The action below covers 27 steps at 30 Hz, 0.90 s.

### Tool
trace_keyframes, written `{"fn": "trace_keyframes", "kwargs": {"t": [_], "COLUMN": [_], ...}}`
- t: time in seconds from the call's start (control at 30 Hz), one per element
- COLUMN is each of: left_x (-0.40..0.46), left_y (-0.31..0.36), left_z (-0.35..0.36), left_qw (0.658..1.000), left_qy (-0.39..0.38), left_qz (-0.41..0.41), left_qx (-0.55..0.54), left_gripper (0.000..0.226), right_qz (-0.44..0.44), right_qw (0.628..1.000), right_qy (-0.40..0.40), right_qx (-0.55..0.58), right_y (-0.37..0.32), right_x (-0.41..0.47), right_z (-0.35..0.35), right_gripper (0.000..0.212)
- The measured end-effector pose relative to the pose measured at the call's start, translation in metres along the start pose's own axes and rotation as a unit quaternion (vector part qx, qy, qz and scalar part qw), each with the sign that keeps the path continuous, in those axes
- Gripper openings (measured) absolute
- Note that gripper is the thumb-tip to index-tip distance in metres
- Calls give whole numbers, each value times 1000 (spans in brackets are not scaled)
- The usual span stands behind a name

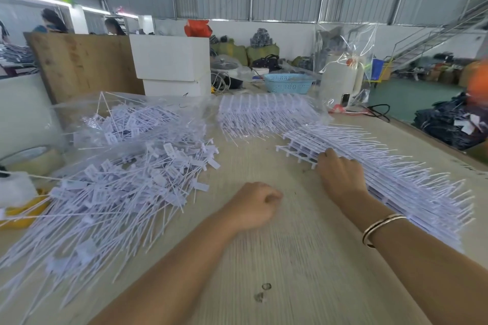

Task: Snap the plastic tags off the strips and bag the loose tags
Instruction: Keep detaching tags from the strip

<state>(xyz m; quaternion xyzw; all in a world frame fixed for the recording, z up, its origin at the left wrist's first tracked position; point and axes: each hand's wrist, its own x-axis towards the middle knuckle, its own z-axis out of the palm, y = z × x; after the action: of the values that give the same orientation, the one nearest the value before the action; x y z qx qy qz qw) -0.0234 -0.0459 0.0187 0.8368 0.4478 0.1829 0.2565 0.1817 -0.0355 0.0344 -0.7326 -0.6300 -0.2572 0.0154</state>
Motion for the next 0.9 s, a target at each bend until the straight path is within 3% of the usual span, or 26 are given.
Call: {"fn": "trace_keyframes", "kwargs": {"t": [0.03, 0.07, 0.13, 0.17, 0.23, 0.4, 0.47, 0.57, 0.63, 0.77, 0.9], "left_x": [5, 10, 17, 20, 27, 34, 33, 34, 31, 20, 14], "left_y": [6, 15, 34, 41, 48, 42, 38, 28, 22, 14, 4], "left_z": [-1, -1, 1, 2, 8, 10, 5, -5, -12, -19, -25], "left_qw": [992, 963, 845, 798, 771, 790, 813, 871, 880, 870, 856], "left_qy": [4, 5, -20, -32, -36, 49, 66, 116, 123, 91, 122], "left_qz": [-35, -78, -156, -181, -208, -236, -245, -251, -258, -283, -285], "left_qx": [-117, -257, -510, -574, -600, -563, -525, -406, -379, -392, -414], "left_gripper": [31, 28, 28, 29, 22, 18, 16, 9, 13, 26, 18], "right_qz": [-2, -6, -32, -51, -71, -64, -81, -83, -34, 3, -5], "right_qw": [1000, 1000, 999, 998, 994, 951, 928, 865, 829, 879, 904], "right_qy": [9, 18, 32, 31, 7, -76, -86, -132, -172, -143, -147], "right_qx": [5, 10, 22, 31, 87, 292, 353, 476, 532, 456, 401], "right_y": [-1, -2, -8, -12, -21, -29, -32, -36, -37, -30, -28], "right_x": [-1, -2, -5, -7, -13, -22, -19, -18, -20, -19, -19], "right_z": [-2, -4, -9, -11, -12, -13, -18, -23, -21, -17, -17], "right_gripper": [28, 29, 29, 28, 27, 26, 25, 25, 21, 24, 32]}}
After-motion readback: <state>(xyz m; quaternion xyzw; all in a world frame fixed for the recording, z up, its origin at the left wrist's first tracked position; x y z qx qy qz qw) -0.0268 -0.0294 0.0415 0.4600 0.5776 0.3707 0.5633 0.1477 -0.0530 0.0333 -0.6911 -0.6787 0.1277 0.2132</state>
